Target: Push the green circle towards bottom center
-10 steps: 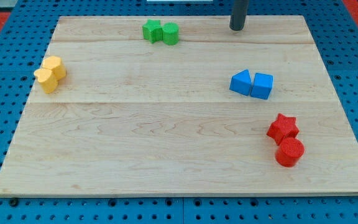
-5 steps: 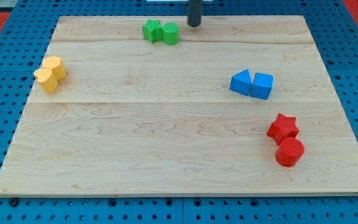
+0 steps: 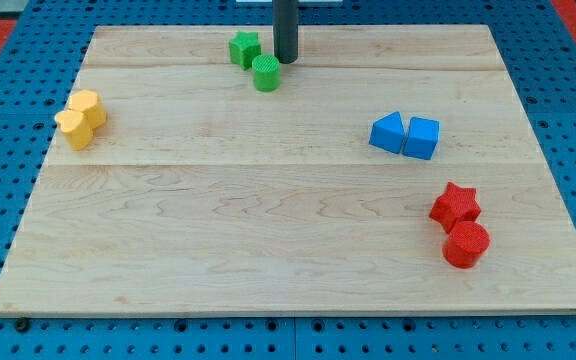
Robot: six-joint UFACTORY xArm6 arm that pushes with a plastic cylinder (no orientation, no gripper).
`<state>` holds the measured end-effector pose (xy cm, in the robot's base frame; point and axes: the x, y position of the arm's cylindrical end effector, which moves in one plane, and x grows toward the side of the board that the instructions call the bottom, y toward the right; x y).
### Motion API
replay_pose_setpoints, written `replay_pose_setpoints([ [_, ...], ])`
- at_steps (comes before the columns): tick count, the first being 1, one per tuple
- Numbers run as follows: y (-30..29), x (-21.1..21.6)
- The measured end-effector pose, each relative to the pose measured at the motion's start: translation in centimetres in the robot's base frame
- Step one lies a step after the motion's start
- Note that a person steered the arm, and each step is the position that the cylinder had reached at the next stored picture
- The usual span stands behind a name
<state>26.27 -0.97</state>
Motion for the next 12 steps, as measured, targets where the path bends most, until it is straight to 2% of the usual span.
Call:
replay_pose_setpoints([
  [2, -1.6, 0.8],
  [4, -1.6, 3.7],
  [6, -2.1, 2.8],
  [7, -5.8, 4.8],
  [9, -6.3, 16.2],
  [10, -6.7, 15.7],
  [12, -4.3, 23.1],
])
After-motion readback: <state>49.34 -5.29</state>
